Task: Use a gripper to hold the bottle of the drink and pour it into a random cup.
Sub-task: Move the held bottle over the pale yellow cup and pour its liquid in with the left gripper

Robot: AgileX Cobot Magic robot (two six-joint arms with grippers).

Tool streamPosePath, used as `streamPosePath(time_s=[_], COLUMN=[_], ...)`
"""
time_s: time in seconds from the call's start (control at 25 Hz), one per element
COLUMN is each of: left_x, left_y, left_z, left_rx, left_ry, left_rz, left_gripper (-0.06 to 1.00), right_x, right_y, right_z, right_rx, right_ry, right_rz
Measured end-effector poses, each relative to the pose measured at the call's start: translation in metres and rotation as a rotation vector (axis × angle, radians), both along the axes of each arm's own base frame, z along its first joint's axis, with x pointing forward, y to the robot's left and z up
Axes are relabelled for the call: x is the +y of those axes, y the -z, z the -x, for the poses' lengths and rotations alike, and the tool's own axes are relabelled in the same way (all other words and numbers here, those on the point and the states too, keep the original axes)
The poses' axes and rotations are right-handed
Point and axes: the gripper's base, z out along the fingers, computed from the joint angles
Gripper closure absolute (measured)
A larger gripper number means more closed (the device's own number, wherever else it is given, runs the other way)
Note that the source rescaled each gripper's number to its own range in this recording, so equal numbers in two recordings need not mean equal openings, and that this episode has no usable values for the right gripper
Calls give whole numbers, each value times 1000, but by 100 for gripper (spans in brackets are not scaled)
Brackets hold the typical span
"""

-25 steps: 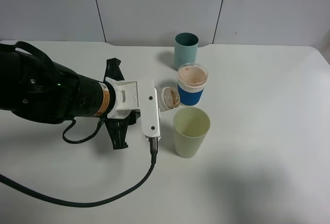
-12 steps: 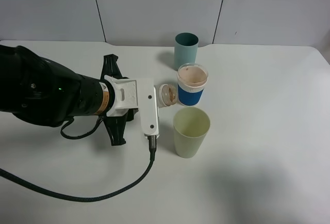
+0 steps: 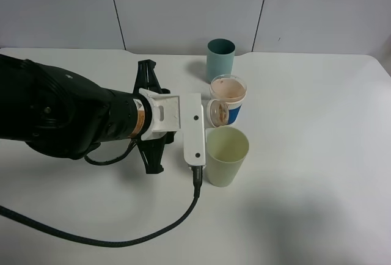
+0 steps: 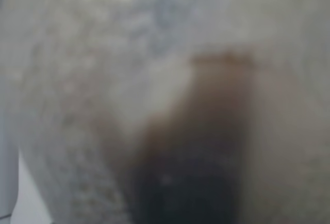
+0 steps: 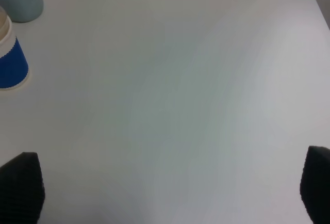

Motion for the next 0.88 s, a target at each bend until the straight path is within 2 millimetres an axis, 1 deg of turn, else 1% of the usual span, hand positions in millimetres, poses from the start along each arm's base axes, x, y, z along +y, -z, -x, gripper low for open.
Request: streamPosePath(time_s=[0.36, 0.88], left_x=[-6, -2], left_y=[17, 14], left_z=[-5, -11], left_rx=[11, -53], left_ry=[1, -22], left_rz=[-55, -109], left_gripper=[89, 89], right_x=[0, 0], right_y=[0, 0], right_z=[0, 0], right_rx=[0, 0], right_ry=[0, 0], right_rz=[0, 0])
